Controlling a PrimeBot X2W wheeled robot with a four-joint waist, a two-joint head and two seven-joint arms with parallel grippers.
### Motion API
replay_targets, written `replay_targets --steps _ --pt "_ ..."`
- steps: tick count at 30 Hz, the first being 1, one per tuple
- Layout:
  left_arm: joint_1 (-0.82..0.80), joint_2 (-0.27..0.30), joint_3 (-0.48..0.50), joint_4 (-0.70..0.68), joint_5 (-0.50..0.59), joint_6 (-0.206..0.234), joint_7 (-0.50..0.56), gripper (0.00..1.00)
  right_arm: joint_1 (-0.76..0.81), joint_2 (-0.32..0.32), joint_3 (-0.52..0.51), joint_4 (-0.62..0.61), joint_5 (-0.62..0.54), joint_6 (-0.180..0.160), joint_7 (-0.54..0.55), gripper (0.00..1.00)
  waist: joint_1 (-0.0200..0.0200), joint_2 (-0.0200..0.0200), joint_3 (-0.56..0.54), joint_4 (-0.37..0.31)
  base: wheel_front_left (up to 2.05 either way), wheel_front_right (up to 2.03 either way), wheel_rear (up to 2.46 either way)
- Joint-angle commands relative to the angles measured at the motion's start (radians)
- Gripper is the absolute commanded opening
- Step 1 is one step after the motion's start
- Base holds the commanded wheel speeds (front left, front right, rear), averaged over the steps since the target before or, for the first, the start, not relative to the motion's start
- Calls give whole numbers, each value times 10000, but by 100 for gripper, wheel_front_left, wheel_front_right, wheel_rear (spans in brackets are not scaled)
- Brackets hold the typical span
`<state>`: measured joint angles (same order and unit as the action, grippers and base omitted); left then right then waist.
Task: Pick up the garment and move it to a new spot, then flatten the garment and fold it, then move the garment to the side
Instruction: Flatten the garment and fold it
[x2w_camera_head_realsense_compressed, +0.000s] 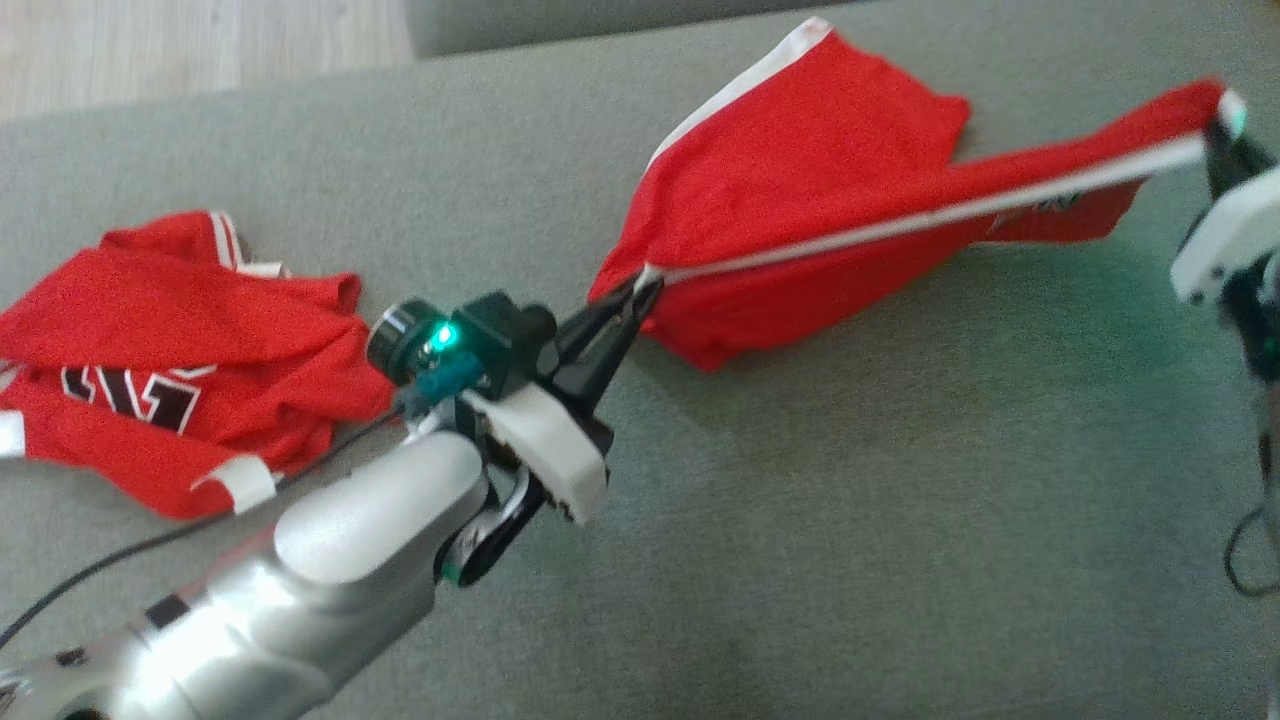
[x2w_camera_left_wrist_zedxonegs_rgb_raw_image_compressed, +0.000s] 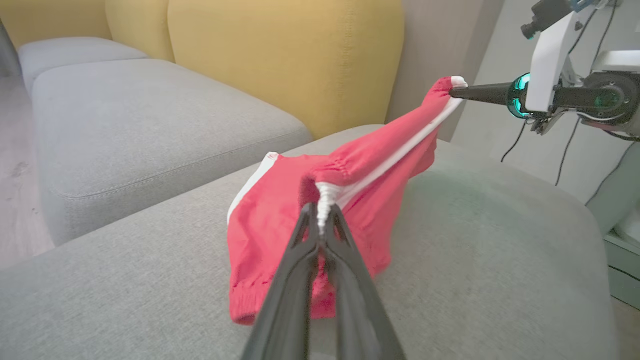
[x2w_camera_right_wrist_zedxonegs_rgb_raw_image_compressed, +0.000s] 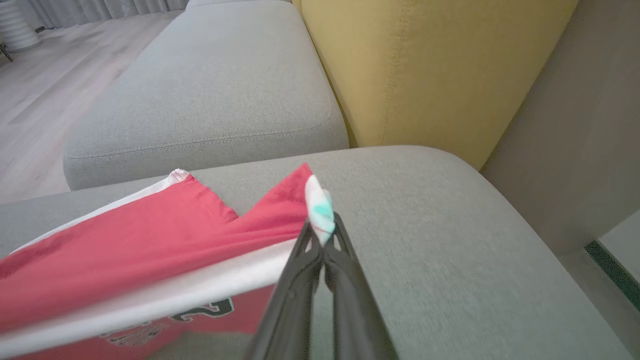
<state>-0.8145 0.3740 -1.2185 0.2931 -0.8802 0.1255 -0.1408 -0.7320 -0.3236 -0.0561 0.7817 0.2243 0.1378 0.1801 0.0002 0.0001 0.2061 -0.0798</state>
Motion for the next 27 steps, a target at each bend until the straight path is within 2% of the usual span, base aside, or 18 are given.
replay_targets --steps 1,10,27 --pt "-588 271 611 63 -68 196 -58 0 -715 -154 -252 -445 -340 -71 12 0 -2 -1 569 405 0 0 0" --pt "-1123 -479 533 529 12 -21 -108 0 -2523 453 -951 125 -1967 -71 283 0 -2 -1 1560 1339 0 0 0" --pt "-1858 -1684 387 1374 157 -508 -457 0 -4516 499 -2132 2064 -4136 -71 -385 0 -2 -1 2740 2479 0 0 0"
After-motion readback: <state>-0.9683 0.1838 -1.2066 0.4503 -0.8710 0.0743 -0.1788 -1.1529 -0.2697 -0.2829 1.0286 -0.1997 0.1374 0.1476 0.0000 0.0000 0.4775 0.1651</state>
